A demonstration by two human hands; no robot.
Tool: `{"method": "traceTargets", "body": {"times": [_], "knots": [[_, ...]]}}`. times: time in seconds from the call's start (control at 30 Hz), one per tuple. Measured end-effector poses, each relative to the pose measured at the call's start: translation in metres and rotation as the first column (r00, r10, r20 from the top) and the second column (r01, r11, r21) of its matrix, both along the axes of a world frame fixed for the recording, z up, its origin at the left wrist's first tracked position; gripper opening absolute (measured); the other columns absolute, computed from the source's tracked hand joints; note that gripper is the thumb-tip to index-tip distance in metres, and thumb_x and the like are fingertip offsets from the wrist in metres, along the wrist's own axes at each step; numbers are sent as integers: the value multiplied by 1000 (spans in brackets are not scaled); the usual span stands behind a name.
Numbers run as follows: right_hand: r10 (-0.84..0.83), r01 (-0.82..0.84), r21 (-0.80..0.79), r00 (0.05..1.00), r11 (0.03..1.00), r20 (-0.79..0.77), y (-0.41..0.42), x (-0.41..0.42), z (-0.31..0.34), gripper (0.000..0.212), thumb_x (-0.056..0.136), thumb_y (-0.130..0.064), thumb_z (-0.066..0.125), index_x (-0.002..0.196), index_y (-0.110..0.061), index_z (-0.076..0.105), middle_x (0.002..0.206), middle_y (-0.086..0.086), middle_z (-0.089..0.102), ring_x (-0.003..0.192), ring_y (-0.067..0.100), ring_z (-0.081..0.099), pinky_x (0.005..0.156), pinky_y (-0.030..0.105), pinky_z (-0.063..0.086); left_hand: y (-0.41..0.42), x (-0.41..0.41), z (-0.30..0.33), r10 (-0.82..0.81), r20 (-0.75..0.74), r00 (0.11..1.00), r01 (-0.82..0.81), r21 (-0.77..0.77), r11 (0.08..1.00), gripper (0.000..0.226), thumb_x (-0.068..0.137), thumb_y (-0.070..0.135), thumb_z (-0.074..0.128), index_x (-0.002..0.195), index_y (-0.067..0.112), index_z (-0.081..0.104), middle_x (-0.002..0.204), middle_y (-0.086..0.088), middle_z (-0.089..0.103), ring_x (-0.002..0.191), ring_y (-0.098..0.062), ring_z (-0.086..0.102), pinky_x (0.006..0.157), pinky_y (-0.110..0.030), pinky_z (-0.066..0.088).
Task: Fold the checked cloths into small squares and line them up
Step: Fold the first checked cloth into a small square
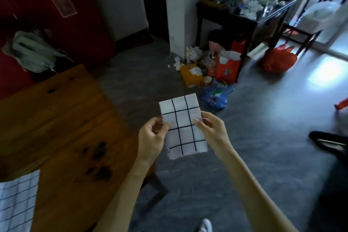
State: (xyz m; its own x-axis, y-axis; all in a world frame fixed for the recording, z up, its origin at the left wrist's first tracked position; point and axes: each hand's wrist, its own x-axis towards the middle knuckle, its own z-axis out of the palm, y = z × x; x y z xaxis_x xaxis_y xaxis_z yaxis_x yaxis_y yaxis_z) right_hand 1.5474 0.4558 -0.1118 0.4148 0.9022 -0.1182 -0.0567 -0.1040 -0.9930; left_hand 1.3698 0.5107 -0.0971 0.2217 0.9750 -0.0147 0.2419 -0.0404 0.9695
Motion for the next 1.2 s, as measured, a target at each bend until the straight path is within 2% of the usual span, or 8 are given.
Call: {"method": "traceTargets", "body": {"times": [0.27,0.5,0.67,0.8,0.9,0.97,1.07,1.2], "knots": [[-96,94,61,995,994,16,4,91,-1,31,91,-8,65,121,-6,61,103,8,72,93,19,71,77,30,59,22,102,9,-84,20,996,85,-20,996,15,84,30,68,98,25,64,95,4,70,88,-13,68,75,-42,59],[-73,73,44,997,996,-9,70,131,-13,25,91,-8,64,117,-9,63,99,6,73,92,19,71,77,30,58,93,143,-14,-62,72,995,68,-80,995,24,83,32,69,103,21,64,97,3,70,89,-13,68,76,-42,59],[-19,19,-1,999,1000,49,163,147,-23,15,92,-7,63,106,-10,66,95,7,73,89,22,70,78,37,58,180,159,-33,-2,144,990,13,-80,997,23,83,32,70,103,22,65,94,2,70,87,-12,68,74,-31,59],[28,-18,-69,989,997,148,258,157,-19,14,91,-4,63,91,-17,68,81,-1,71,78,18,65,75,41,54,270,174,-41,31,245,969,8,-156,988,17,84,27,70,100,27,63,91,3,70,85,-12,68,73,-29,58],[56,-37,-92,976,995,211,328,166,-7,12,91,-6,64,86,-16,67,69,-7,65,67,12,57,65,32,49,341,184,-37,70,261,963,-28,-162,986,18,84,25,70,100,27,61,93,6,68,85,-8,66,72,-23,57],[64,-40,-107,971,993,231,373,170,0,15,91,-7,64,83,-20,67,64,-5,62,66,12,55,64,34,48,383,183,-34,98,254,962,-57,-163,985,23,84,24,70,105,24,61,96,5,67,86,-6,65,72,-22,56],[82,-57,-128,976,990,200,431,161,0,18,90,-11,65,84,-27,72,81,9,70,79,24,64,79,50,56,431,169,-31,107,265,958,-68,-152,986,27,85,21,70,110,20,61,97,5,68,87,-3,66,68,-16,54],[169,-144,-154,973,977,160,506,136,-11,12,91,-12,65,91,-22,72,87,7,72,83,22,67,83,49,55,490,139,-36,188,255,948,-156,-144,977,25,87,15,68,111,19,61,99,5,70,92,-5,66,74,-17,53]]}}
